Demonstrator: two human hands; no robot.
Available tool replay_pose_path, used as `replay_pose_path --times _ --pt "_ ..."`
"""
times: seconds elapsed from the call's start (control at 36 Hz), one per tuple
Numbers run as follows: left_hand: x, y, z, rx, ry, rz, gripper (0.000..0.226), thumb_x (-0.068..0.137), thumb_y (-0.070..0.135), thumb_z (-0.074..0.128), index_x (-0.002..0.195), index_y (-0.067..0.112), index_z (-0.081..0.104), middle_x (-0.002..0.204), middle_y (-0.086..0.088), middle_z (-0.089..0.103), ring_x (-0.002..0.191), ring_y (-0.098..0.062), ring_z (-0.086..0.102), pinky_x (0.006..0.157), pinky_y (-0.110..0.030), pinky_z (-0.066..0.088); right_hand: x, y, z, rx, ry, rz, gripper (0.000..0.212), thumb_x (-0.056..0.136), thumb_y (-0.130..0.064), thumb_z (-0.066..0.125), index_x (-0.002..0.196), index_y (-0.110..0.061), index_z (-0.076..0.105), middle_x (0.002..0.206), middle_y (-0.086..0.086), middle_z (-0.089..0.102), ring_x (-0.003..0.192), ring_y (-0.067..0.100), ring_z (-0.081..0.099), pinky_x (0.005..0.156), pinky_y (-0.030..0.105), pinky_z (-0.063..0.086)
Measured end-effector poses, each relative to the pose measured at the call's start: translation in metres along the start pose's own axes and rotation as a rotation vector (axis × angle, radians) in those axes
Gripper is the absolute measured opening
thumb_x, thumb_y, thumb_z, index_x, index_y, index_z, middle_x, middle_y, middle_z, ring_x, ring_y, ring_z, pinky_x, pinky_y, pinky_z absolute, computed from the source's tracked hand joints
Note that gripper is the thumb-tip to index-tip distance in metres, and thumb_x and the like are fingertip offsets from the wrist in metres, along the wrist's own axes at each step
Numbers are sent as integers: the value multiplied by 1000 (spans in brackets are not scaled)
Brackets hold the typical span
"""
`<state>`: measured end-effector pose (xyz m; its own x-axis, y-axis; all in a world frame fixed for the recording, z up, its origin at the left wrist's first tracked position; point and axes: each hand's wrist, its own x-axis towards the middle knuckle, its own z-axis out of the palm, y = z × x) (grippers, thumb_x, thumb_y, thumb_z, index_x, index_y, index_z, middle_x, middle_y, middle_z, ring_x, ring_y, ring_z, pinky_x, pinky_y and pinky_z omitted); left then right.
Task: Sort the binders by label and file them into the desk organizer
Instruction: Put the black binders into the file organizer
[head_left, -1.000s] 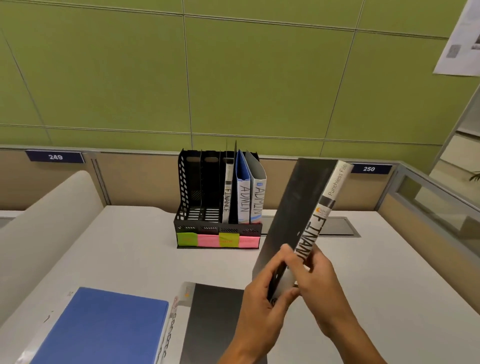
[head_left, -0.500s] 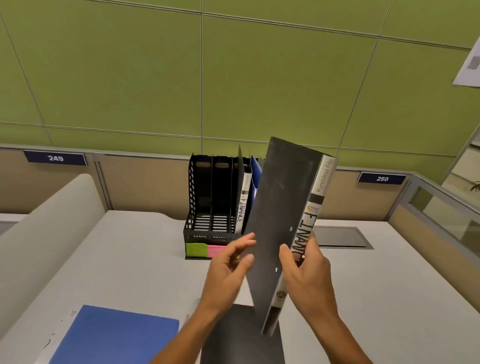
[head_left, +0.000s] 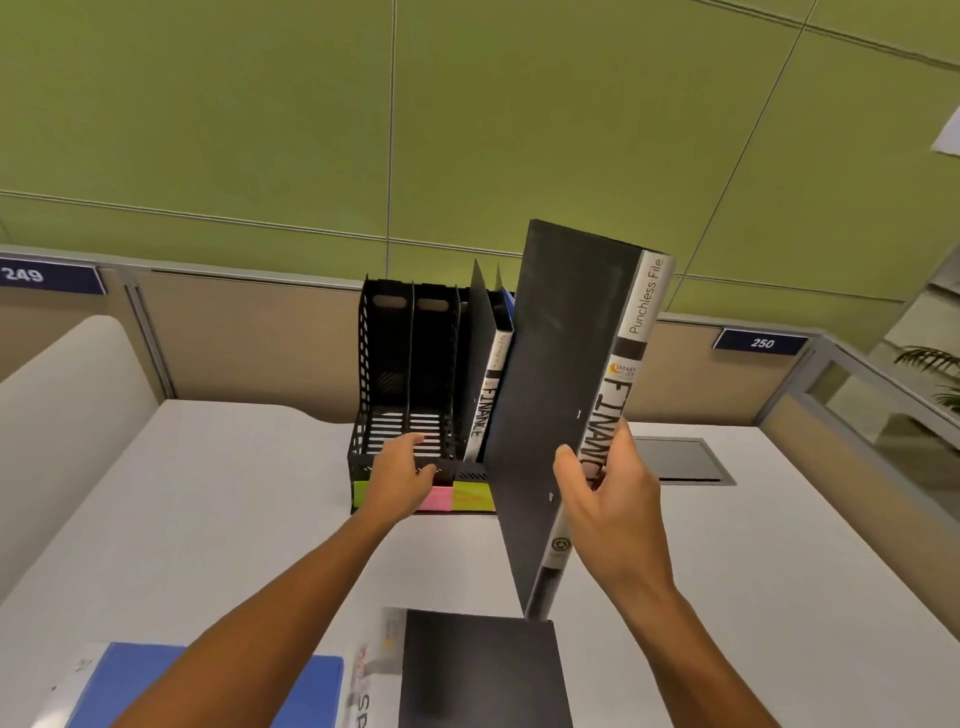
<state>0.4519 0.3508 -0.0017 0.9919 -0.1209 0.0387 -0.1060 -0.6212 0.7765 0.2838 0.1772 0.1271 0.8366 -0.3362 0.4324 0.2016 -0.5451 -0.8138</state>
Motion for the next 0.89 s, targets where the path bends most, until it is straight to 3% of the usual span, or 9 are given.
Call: replay_pose_path --times 0.08,0.14,0.19,0.28,0.5,0.64,0.89 --pt "21 -21 22 258 -84 31 59 94 33 67 144 9 47 145 -11 51 140 -32 39 116 -46 35 13 4 12 -4 -9 13 16 99 -20 58 115 -21 55 78 -26 62 71 3 64 53 15 51" --pt "25 -27 26 457 -100 29 66 95 44 62 147 9 42 156 -13 38 149 -35 24 122 -52 23 17 6 17 -3 -35 13 15 99 -19 58 114 -19 56 72 -23 61 65 2 61 53 15 50" --pt "28 -35 29 564 -83 40 75 96 50 57 153 9 31 164 -13 23 153 -36 10 123 -53 11 23 4 24 -2 -46 14 16 100 -19 58 115 -16 56 72 -19 59 65 1 60 54 14 49" --pt "21 -39 37 653 -19 82 82 96 54 53 157 9 21 166 -12 17 155 -33 8 123 -52 7 32 9 32 -4 -56 30 22 100 -20 57 120 -10 55 77 -14 57 67 0 60 55 13 50" --pt "17 -54 40 785 -13 176 84 94 43 56 158 11 13 167 -12 14 154 -34 10 124 -53 9 65 11 61 56 -49 47 17 100 -16 55 117 -16 56 81 -9 60 64 -2 56 58 12 48" --pt "17 -58 41 795 -12 191 92 91 46 60 159 10 9 166 -13 13 154 -35 9 124 -54 7 89 18 83 100 -23 74 26 99 -11 53 124 -16 54 84 -2 61 67 2 54 62 18 52" --pt "17 -60 43 797 -24 185 94 87 42 62 158 9 9 166 -15 11 154 -36 7 123 -55 6 116 44 125 187 52 153 45 98 -7 52 139 -22 48 96 -4 63 75 2 60 64 16 52"
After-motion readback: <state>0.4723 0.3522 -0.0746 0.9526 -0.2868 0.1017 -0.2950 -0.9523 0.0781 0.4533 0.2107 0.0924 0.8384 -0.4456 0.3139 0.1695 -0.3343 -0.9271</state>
